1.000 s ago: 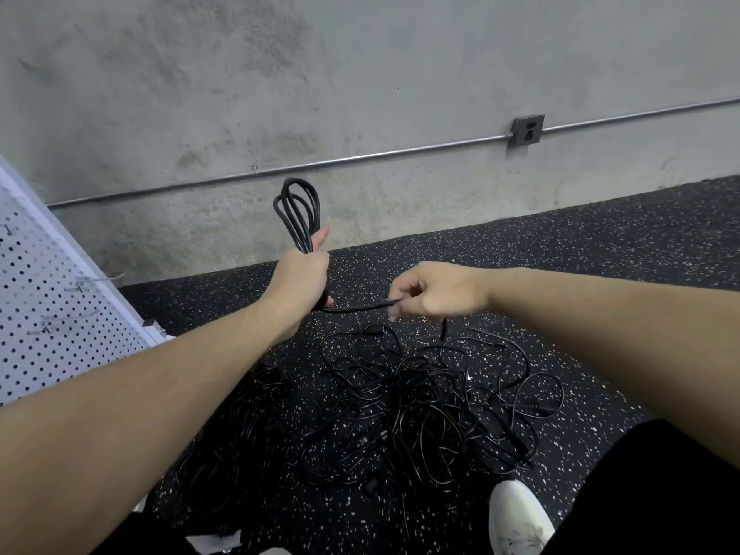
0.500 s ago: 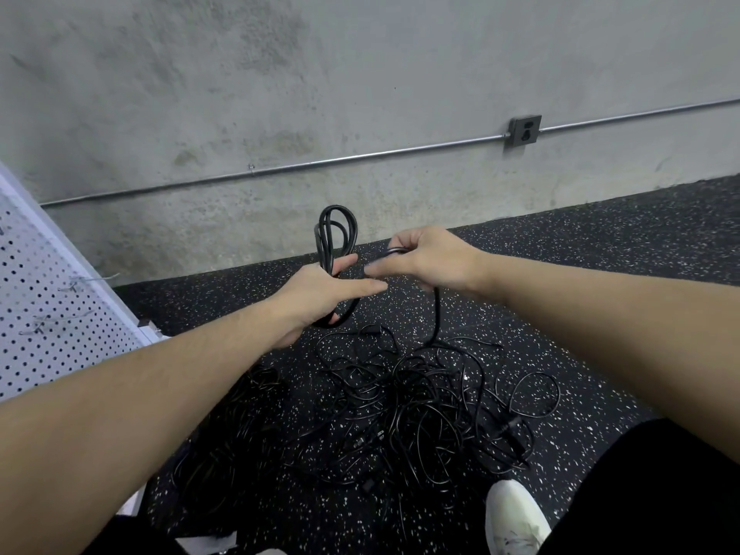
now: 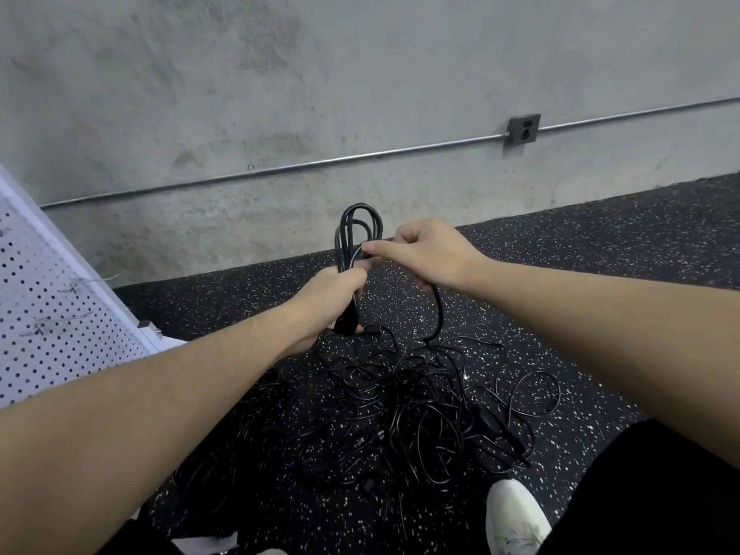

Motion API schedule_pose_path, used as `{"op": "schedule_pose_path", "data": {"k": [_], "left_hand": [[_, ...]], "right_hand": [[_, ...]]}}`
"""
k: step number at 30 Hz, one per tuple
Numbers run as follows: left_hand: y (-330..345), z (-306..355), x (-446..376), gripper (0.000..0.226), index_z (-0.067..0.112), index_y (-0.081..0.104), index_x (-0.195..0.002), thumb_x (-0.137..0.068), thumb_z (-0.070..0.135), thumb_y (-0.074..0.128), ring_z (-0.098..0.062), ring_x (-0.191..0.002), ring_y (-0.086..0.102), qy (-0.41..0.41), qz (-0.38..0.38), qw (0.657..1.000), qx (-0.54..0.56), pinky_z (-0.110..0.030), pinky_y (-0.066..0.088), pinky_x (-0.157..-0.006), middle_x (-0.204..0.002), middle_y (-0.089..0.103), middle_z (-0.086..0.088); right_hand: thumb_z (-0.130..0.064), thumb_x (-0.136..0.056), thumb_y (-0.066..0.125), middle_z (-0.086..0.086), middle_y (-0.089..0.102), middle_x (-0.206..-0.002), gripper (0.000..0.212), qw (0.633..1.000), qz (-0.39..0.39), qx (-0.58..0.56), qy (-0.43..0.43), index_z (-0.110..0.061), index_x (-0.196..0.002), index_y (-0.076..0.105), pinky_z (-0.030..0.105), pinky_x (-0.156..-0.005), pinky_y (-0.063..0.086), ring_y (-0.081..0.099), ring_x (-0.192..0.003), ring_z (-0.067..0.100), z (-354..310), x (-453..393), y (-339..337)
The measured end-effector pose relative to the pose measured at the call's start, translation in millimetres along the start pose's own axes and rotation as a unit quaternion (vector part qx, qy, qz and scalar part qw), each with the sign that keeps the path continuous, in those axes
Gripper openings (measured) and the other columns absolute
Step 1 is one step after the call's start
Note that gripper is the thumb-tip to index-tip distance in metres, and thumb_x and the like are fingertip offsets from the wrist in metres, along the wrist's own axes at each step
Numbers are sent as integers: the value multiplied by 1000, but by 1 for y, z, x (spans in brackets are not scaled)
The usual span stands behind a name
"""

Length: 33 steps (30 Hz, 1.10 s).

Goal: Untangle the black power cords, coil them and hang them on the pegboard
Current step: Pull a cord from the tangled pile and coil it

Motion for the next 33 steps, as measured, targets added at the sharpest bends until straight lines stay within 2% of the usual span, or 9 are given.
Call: {"op": "schedule_pose_path", "data": {"k": [3, 10, 12, 13, 18, 23, 28, 31, 33], "left_hand": [[-5, -4, -3, 35, 14, 71, -115, -91, 23, 47, -12, -97, 52, 5, 25, 999, -21, -50, 45, -107, -127, 59, 11], [-20, -3, -9, 42, 37, 73, -119, -95, 29, 39, -13, -63, 47, 40, 30, 998, -42, -35, 37, -68, -64, 40, 15], [-14, -2, -6, 42, 13, 74, -112, -96, 21, 37, -32, -90, 60, 45, 1, 996, -74, -48, 43, -87, -69, 69, 9], [-12, -1, -3, 41, 6, 72, -110, -94, 19, 36, -39, -104, 59, 47, -9, 995, -88, -55, 42, -96, -104, 37, 24], [-2, 7, 5, 53, 31, 80, -101, -96, 8, 33, -14, -55, 37, 67, -58, 993, -74, -33, 35, -56, -66, 49, 4], [11, 23, 15, 41, 12, 74, -90, -97, 2, 35, -9, -50, 36, 111, -105, 986, -62, -27, 34, -48, -65, 51, 1], [19, 23, 21, 32, 15, 73, -80, -78, 18, 41, -7, -49, 38, 121, -143, 981, -56, -23, 37, -45, -65, 54, 2], [18, 20, 17, 33, 18, 74, -78, -75, 20, 41, -9, -48, 39, 117, -126, 984, -42, -29, 35, -50, -66, 59, -1], [16, 19, 16, 34, 23, 75, -77, -75, 21, 41, -12, -50, 37, 112, -118, 986, -37, -33, 34, -55, -73, 61, -21]], "right_hand": [[-61, -89, 66, -1, 54, -53, 47, 998, -41, 20, 38, -21, -67, 52, 28, -58, 46, 49, -44, 13, 8, -1, 6], [-32, -102, 59, -3, 55, -68, 14, 995, -52, -76, -41, -29, -108, 71, 19, -49, 39, 47, -51, 6, -2, 1, 1], [-40, -99, 63, -6, 57, -66, 16, 997, 9, -36, -64, -29, -104, 72, 23, -47, 34, 42, -49, 6, -5, 0, -8], [-46, -95, 66, -8, 57, -65, 19, 997, 45, -8, -65, -28, -94, 71, 23, -48, 34, 42, -48, 5, -6, 0, -13], [-62, -76, 78, -5, 56, -75, 52, 985, 170, -4, -25, -18, -70, 51, 29, -58, 38, 47, -59, 10, 0, 1, -35], [-62, -63, 87, 3, 53, -77, 63, 978, 171, -121, 0, -20, -79, 43, 45, -62, 53, 54, -66, 18, -1, 2, -33], [-35, -76, 89, 15, 72, -101, 64, 946, 71, -310, 59, -21, -111, 36, 32, -48, 53, 71, -74, 25, 7, -1, -16], [-24, -81, 85, 3, 70, -71, 66, 915, 39, -391, 89, -20, -130, 40, 45, -73, 63, 72, -68, 23, 5, -3, -2], [-18, -86, 80, -6, 50, -52, 53, 885, 53, -452, 96, -19, -126, 46, 35, -62, 61, 60, -51, 14, 1, -7, 1]]}}
Point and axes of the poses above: each hand's wrist, its own x-axis away from the middle knuckle, its own y-axis out of the palm, z = x × y, the point moved 8 cm from there along -x, towards the middle knuckle
